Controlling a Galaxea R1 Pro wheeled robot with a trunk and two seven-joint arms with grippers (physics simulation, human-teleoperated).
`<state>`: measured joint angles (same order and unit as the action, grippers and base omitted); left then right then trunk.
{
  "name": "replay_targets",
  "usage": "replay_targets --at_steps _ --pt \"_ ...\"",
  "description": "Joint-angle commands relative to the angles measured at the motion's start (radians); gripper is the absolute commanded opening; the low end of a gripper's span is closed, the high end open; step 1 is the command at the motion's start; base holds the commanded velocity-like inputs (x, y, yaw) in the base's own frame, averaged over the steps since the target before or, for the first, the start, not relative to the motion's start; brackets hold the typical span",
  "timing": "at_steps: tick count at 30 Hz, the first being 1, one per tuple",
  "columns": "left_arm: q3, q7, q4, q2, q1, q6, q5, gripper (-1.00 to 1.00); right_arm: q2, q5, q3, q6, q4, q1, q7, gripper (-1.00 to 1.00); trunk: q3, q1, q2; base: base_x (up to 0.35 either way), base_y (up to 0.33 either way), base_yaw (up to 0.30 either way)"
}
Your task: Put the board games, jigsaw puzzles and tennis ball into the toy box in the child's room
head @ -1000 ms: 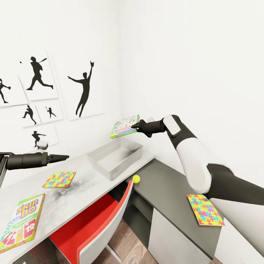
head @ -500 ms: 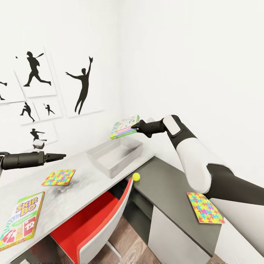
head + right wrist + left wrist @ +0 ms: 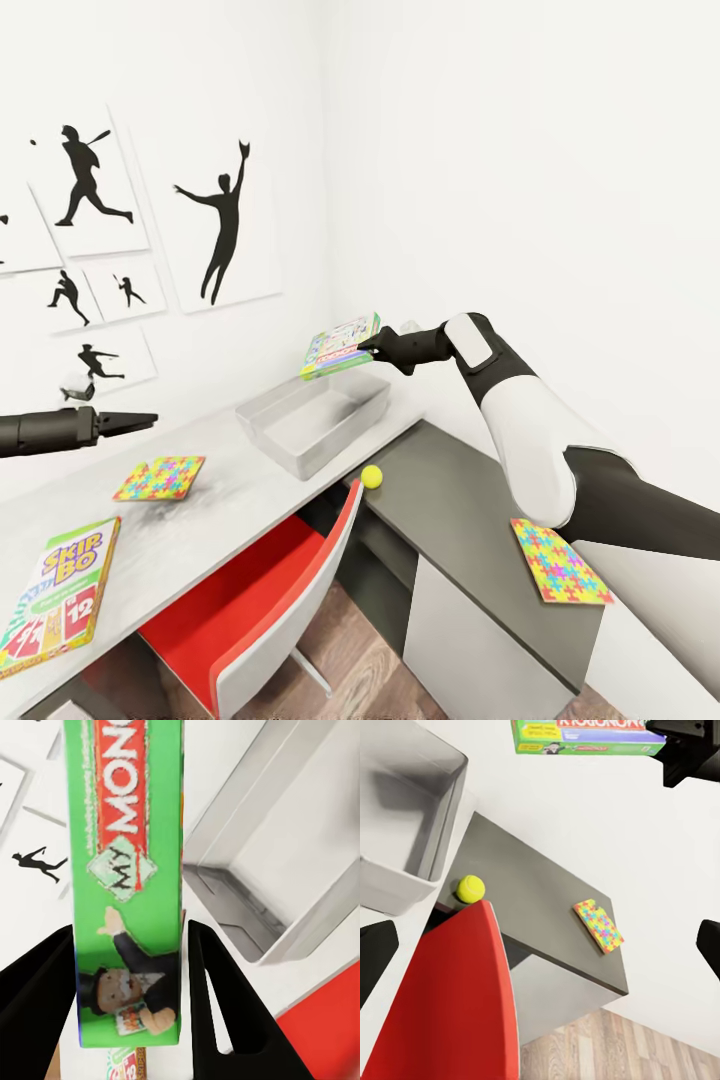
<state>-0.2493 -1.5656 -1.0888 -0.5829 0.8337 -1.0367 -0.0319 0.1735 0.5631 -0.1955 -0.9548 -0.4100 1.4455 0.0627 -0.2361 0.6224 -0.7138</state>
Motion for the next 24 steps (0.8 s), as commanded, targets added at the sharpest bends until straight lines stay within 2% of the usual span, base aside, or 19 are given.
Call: replay_targets --at_steps 1,4,24 --pt "0.0 -0.005 0.0 -0.002 0.001 -0.01 -0.003 1.0 0.001 -0.009 -0.008 -0.005 -0.001 0.001 0.006 -1.0 -0.003 0.0 -0.001 0.0 0.0 0.0" --pt "0.001 -0.005 -0.002 -0.01 0.001 -0.01 -0.001 1.0 0.001 -0.009 -0.012 -0.014 -0.001 0.001 0.007 -1.0 -0.008 0.0 -0.001 0.0 0.0 0.0" --pt "0.001 -0.005 -0.002 -0.011 0.001 -0.01 0.0 1.0 0.001 -0.009 -0.013 -0.019 -0.002 0.001 0.008 -1.0 -0.041 0.0 -0.001 0.0 0.0 0.0"
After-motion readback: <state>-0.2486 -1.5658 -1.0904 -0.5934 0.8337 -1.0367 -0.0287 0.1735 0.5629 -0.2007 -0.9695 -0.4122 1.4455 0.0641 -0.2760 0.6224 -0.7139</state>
